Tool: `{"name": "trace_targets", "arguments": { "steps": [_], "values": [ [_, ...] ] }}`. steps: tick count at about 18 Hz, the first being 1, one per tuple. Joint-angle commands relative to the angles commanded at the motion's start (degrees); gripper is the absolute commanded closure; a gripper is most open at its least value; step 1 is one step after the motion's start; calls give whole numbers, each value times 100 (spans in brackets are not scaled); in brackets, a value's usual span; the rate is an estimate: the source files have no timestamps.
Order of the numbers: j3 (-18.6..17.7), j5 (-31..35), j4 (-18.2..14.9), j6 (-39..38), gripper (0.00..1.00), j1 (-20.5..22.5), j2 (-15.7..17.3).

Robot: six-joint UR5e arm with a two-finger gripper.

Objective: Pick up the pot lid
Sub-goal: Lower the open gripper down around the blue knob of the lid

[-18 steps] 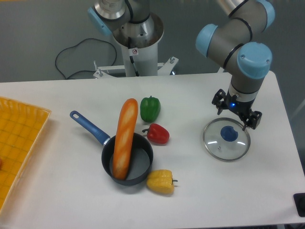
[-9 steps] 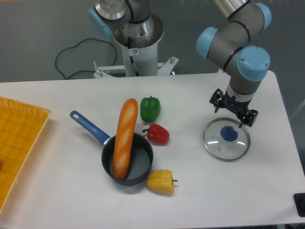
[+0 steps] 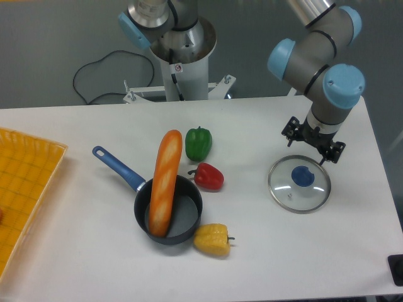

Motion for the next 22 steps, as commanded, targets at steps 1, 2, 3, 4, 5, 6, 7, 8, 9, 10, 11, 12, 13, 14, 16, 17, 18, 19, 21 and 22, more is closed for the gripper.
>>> {"name": "trace_targets", "arguments": {
  "steps": [1, 2, 3, 4, 5, 6, 7, 8, 9, 10, 11, 12, 13, 14, 16, 17, 18, 19, 21, 22],
  "values": [
    [0, 0, -9, 62, 0, 0, -9],
    [-35, 0, -9, 88, 0, 0, -18],
    [-44, 0, -9, 123, 0, 0, -27],
    [-44, -9, 0, 193, 0, 0, -61],
    [-44, -9, 0, 246, 0, -9, -79],
    [-44, -17, 0, 282, 0, -9, -105],
    [-18, -35, 9, 334, 0, -26, -141],
    [9, -87, 9, 396, 0, -52, -176],
    [9, -157, 9, 440, 0, -70, -202],
    [18, -228, 9, 449, 0, -88, -211],
    [26, -255, 17, 458, 0, -114, -220],
    [27, -264, 18, 501, 0, -123, -229],
    [53, -272, 18, 528, 0, -140, -255],
    [88, -272, 18, 528, 0, -175, -281],
    [132, -272, 18, 528, 0, -211, -325],
    [141, -272, 18, 537, 0, -211, -334],
    [158, -272, 18, 537, 0, -211, -334],
    [193, -272, 18, 537, 0, -211, -343],
    [281, -281, 18, 546, 0, -211, -369],
    [308, -281, 26, 537, 0, -211, -387]
  ]
}}
